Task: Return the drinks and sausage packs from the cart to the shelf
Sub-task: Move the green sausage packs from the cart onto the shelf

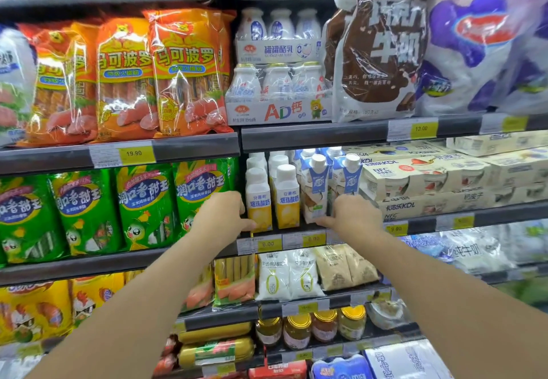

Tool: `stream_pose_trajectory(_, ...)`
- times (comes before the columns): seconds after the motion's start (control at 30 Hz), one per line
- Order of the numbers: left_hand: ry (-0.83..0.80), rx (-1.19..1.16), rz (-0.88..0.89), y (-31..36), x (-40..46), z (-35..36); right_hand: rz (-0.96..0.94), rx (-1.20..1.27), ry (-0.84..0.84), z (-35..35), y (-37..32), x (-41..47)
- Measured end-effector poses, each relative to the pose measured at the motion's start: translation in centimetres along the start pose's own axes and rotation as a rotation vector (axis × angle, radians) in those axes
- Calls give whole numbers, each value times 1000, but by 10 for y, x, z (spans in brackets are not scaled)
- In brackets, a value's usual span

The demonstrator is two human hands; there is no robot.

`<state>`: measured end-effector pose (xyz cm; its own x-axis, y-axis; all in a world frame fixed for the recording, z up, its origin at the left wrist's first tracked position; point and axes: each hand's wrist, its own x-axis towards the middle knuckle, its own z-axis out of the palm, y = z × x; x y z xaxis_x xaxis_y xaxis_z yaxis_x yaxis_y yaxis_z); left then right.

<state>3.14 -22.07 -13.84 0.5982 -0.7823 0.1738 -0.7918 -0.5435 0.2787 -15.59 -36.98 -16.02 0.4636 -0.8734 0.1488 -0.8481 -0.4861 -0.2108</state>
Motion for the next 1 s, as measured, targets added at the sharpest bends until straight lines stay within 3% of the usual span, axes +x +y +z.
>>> stream_pose_trajectory(0.2, 94, -237, 228, 53, -4, 20, 97, 49, 53, -6, 46, -8)
stream_pose_trajectory(0.37, 153, -352, 288, 98, -1, 34, 62, 45, 26, -10, 53, -7)
stream_pose_trajectory(0.63, 199, -433, 27, 130, 22, 54, -105, 61, -10, 1, 68, 9)
stream_pose_trajectory(0.83, 259, -329, -88, 147, 31, 65, -179, 94, -14, 13, 83, 23)
stream_pose_trajectory(1.0, 219, -315, -217, 157, 40, 71, -190, 146, -47, 16, 86, 32)
